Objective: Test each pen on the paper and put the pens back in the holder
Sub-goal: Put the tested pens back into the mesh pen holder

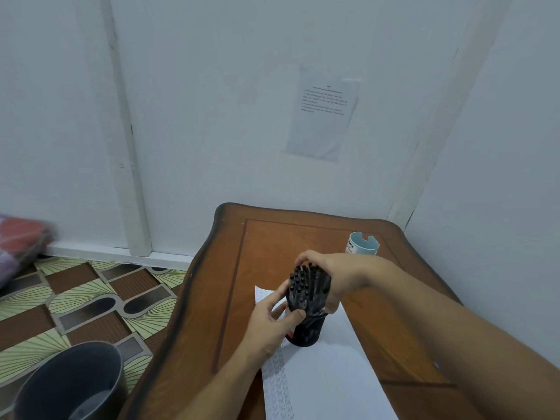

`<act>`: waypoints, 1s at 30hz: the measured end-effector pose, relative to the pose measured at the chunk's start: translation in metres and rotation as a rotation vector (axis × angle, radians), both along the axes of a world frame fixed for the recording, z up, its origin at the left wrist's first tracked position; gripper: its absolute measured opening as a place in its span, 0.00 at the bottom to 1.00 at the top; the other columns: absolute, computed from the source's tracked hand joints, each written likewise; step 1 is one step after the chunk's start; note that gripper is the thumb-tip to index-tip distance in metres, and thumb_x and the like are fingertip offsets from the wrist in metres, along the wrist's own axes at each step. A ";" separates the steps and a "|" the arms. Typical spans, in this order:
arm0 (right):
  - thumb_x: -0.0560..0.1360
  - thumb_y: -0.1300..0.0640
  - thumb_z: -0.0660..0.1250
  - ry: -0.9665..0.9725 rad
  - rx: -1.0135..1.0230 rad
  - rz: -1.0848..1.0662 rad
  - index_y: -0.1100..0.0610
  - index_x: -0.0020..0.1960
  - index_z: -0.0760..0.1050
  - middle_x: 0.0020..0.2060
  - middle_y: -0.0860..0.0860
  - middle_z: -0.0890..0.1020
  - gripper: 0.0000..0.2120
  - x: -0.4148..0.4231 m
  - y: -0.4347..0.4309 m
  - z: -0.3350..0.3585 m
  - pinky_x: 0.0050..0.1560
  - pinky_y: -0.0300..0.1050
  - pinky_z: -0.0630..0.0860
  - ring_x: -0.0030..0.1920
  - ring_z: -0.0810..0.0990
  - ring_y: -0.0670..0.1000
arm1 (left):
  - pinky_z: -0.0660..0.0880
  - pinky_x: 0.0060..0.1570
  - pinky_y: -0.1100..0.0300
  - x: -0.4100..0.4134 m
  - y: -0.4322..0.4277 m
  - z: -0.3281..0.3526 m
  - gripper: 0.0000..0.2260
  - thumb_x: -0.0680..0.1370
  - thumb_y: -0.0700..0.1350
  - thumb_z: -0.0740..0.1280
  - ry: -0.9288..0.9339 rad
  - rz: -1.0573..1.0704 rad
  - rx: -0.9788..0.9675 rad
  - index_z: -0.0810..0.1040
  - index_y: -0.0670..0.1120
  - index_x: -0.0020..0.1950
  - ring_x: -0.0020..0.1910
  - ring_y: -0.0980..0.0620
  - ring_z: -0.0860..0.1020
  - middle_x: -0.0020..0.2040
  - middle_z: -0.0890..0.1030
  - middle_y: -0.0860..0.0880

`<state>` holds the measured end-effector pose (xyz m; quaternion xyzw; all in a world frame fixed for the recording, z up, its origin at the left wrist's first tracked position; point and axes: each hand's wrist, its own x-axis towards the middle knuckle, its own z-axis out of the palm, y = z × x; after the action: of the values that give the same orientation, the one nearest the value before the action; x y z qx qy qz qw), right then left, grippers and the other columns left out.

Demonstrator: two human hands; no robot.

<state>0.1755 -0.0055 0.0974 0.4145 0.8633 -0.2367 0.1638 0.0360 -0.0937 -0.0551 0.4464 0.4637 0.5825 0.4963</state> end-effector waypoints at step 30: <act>0.70 0.56 0.77 0.140 -0.140 -0.241 0.47 0.73 0.62 0.64 0.52 0.71 0.37 -0.011 -0.004 -0.006 0.37 0.48 0.84 0.57 0.77 0.59 | 0.77 0.45 0.64 0.008 -0.007 0.006 0.24 0.71 0.32 0.73 -0.147 0.090 -0.030 0.77 0.46 0.65 0.56 0.60 0.80 0.56 0.83 0.55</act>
<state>0.1643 -0.0093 0.0918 0.4850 0.7980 -0.3426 0.1024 0.0444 -0.1007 -0.0487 0.3736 0.4544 0.6283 0.5092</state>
